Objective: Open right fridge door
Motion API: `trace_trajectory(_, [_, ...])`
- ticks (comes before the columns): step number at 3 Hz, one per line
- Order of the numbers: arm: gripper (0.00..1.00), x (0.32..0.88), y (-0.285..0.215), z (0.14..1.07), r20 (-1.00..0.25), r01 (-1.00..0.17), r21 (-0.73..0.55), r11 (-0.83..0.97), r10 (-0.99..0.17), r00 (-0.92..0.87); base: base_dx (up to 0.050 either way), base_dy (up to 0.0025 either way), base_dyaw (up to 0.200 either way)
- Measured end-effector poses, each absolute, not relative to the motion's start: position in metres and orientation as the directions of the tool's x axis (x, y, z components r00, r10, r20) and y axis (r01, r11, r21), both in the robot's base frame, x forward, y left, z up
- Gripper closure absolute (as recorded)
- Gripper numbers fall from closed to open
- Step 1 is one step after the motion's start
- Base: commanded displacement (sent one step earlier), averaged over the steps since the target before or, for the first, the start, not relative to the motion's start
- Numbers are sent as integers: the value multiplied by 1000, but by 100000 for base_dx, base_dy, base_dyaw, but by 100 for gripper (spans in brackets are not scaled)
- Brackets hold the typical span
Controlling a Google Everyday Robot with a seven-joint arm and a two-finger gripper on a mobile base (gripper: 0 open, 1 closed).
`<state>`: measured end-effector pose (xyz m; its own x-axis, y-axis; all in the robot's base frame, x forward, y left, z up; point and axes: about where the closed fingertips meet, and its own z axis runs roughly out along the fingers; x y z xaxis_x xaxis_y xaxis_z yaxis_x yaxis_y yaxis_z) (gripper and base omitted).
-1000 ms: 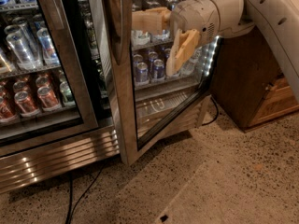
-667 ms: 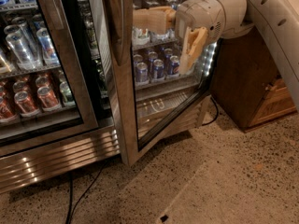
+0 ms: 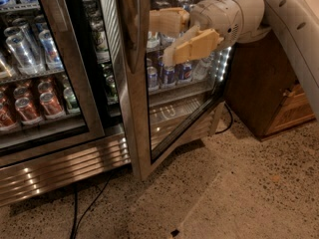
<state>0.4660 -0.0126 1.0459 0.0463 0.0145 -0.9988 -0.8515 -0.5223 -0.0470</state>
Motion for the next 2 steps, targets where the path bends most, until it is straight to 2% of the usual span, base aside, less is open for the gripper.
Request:
trace_trajectory(1, [100,466,-13,1046,-999,-852,-47,-522,15,46,-3439,250,-14413])
trace_trajectory(2, [100,466,-13,1046,-999,-852,-47,-522,15,46,0,0,0])
